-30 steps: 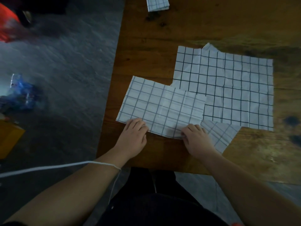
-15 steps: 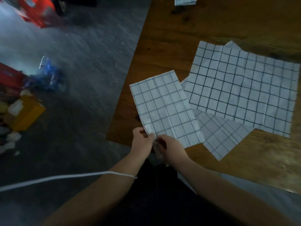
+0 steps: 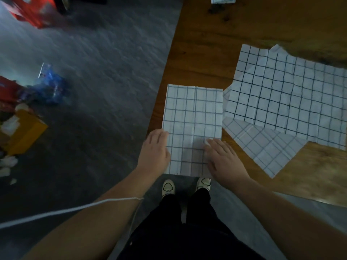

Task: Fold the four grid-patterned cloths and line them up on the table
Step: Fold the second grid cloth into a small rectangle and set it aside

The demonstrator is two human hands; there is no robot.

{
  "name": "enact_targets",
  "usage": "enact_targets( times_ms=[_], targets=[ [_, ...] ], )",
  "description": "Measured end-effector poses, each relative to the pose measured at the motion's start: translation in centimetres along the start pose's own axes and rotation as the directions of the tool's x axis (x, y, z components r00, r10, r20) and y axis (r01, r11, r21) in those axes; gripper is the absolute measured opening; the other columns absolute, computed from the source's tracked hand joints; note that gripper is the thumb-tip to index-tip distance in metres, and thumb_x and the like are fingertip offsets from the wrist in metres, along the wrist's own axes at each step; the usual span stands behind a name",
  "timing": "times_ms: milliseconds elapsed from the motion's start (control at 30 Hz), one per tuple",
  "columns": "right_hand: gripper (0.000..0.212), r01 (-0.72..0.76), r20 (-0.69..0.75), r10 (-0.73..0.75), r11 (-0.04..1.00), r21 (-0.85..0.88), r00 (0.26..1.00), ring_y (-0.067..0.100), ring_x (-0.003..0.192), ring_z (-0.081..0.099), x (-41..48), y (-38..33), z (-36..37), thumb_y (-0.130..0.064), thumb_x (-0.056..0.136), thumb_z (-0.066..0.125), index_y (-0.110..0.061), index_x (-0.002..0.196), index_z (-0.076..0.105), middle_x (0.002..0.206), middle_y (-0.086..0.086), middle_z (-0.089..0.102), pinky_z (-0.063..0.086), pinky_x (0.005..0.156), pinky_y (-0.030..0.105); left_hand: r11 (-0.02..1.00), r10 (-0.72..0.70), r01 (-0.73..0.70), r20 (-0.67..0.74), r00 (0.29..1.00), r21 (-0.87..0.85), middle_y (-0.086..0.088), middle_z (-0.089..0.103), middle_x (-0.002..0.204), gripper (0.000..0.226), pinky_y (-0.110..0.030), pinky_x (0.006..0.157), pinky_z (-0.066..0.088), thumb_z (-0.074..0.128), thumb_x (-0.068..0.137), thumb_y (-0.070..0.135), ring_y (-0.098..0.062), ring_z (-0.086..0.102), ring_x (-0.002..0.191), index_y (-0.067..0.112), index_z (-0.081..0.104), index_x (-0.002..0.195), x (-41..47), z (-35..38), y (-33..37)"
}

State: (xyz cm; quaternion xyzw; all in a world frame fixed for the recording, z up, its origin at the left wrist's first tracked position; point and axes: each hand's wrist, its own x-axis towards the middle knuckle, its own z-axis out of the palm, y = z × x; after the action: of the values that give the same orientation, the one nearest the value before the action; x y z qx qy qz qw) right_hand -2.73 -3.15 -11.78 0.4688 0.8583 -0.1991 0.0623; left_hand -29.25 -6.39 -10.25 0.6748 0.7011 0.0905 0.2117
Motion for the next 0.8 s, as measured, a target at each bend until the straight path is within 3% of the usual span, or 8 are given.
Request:
enact_targets(
  times_ms=[100,200,333,533,667,800],
  targets=[
    [0.060,-0.079,-0.048,0.078,0.997,-0.011,0.996,0.019,0.156,-0.001,3.1,-1.3,-0.7,-0.040,0.105,0.021,-0.019,0.161,0.017,0.169,0.002,0.011,0.005,0.126,0.043,0.975,0.195,-0.208,0.138,0.971,0.084,-0.006,0.018,0.167,0.062,-0.044,0.126,0.009,0.046,0.101,0.028,-0.024,0.006,0.155,0.018,0.024,0.159,2.0,1.4,0.4],
    [0.061,-0.149,0.036,0.152,0.987,-0.059,0.988,0.018,0.155,-0.007,5.7,-1.9,-0.3,-0.043,0.107,0.022,-0.022,0.162,0.006,0.170,-0.001,0.001,0.002,0.126,0.046,0.942,0.229,-0.274,0.224,0.947,0.193,-0.007,0.012,0.169,0.063,-0.050,0.126,0.007,0.031,0.103,0.041,-0.025,0.001,0.155,0.020,0.015,0.161,4.3,3.0,0.1],
    [0.060,-0.185,0.049,0.191,0.978,-0.096,0.980,0.017,0.156,-0.004,5.6,-1.3,0.4,-0.046,0.106,0.019,-0.027,0.162,0.007,0.170,-0.005,0.003,0.006,0.126,0.049,0.921,0.245,-0.307,0.257,0.935,0.238,-0.004,0.007,0.170,0.062,-0.050,0.126,0.005,0.020,0.105,0.047,-0.025,-0.003,0.156,0.026,0.008,0.162,4.9,3.6,-1.2],
    [0.063,-0.271,0.067,0.276,0.960,-0.074,0.959,0.013,0.155,-0.010,3.2,1.3,0.4,-0.047,0.104,0.018,-0.027,0.162,0.001,0.170,-0.006,-0.003,0.000,0.126,0.044,0.957,0.213,-0.254,0.256,0.943,0.139,0.000,0.003,0.170,0.062,-0.044,0.126,0.003,0.027,0.105,0.040,-0.018,-0.009,0.155,0.022,0.010,0.162,4.2,2.4,-2.6],
    [0.063,-0.297,0.052,0.297,0.955,-0.021,0.953,0.015,0.155,-0.006,3.2,0.8,0.2,-0.042,0.106,0.028,-0.023,0.161,0.005,0.170,-0.002,0.001,-0.002,0.126,0.042,0.975,0.198,-0.214,0.200,0.960,0.060,-0.003,0.011,0.169,0.060,-0.034,0.123,-0.001,0.034,0.105,0.033,-0.018,0.000,0.156,0.017,0.017,0.161,4.3,1.4,-2.4],
    [0.063,-0.174,0.016,0.174,0.985,0.000,0.985,0.017,0.155,0.001,1.8,-0.8,0.4,-0.034,0.103,0.032,-0.019,0.161,0.013,0.169,0.001,0.011,0.004,0.127,0.042,0.972,0.215,-0.229,0.196,0.957,0.053,-0.004,0.012,0.169,0.061,-0.035,0.123,-0.001,0.036,0.105,0.033,-0.018,0.000,0.156,0.016,0.018,0.160,4.1,0.8,-2.7]
  ],
)
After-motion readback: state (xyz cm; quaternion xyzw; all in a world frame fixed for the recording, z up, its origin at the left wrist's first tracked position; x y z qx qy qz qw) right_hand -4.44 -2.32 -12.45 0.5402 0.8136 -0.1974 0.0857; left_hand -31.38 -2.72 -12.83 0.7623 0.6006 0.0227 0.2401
